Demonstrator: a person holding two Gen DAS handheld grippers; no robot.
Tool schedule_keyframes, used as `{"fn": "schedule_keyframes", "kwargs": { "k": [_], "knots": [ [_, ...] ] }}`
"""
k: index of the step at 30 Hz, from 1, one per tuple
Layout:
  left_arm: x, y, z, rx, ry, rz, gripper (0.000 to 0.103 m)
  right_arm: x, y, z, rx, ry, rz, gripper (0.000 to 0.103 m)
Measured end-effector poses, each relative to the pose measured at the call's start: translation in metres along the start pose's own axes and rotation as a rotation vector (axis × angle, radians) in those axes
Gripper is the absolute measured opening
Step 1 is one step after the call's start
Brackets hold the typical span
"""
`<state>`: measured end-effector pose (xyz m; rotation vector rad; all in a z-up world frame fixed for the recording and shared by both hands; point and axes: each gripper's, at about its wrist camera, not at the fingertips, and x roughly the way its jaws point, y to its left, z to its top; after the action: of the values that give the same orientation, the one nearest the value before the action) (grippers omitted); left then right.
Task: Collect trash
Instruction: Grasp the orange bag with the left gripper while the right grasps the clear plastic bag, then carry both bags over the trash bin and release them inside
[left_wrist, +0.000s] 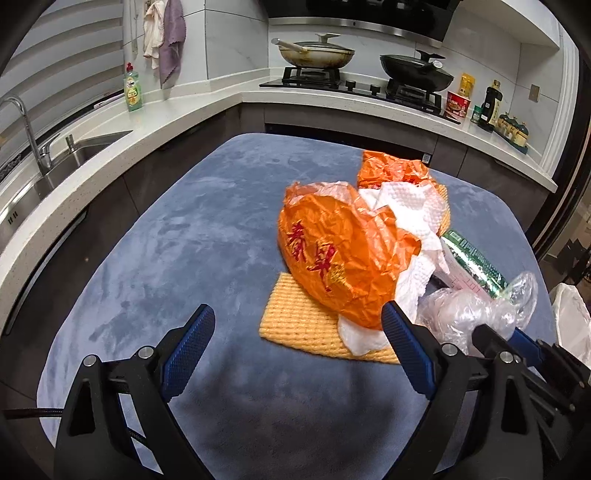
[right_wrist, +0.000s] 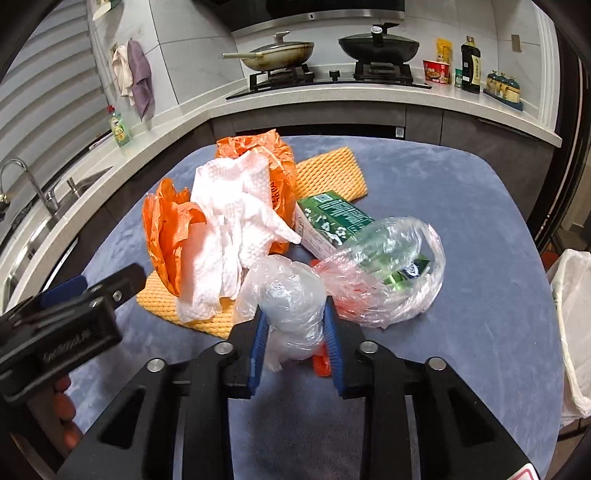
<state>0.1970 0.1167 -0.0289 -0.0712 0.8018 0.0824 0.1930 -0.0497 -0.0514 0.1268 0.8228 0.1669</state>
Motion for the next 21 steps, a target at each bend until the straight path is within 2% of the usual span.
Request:
{"fn": "schedule_keyframes", "kwargs": {
  "k": [5,10,12,16,18,20,21],
  "knots": [
    [0.010,-0.014,0.011,0.018,-0.014,-0.015,0.087,-0.021,-0.011,-0.002,-0.007,-0.051,-0.037,0.023],
    [0.023,-0.022,0.020,0.024,-0.021,-0.014,0.085,-0.038,-0.032,0.001,0.039,-0.074,-0.054,0.023],
    [0.029,-0.024,0.022,0.026,-0.013,-0.018,0.070,-0.045,-0.041,0.000,0.061,-0.082,-0.058,0.023],
    [0.032,-0.025,0.022,0.022,-0.001,-0.029,0.051,-0.055,-0.057,-0.001,0.090,-0.096,-0.069,0.023],
    [0.030,-0.025,0.021,0.025,0.005,-0.046,0.028,-0.059,-0.061,-0.003,0.100,-0.102,-0.073,0.023],
    [0.028,-0.026,0.020,0.021,0.013,-0.056,0.022,-0.063,-0.068,-0.004,0.112,-0.110,-0.077,0.023],
    [0.026,-0.027,0.019,0.022,0.012,-0.056,0.013,-0.066,-0.071,-0.003,0.119,-0.114,-0.079,0.023]
  ]
}}
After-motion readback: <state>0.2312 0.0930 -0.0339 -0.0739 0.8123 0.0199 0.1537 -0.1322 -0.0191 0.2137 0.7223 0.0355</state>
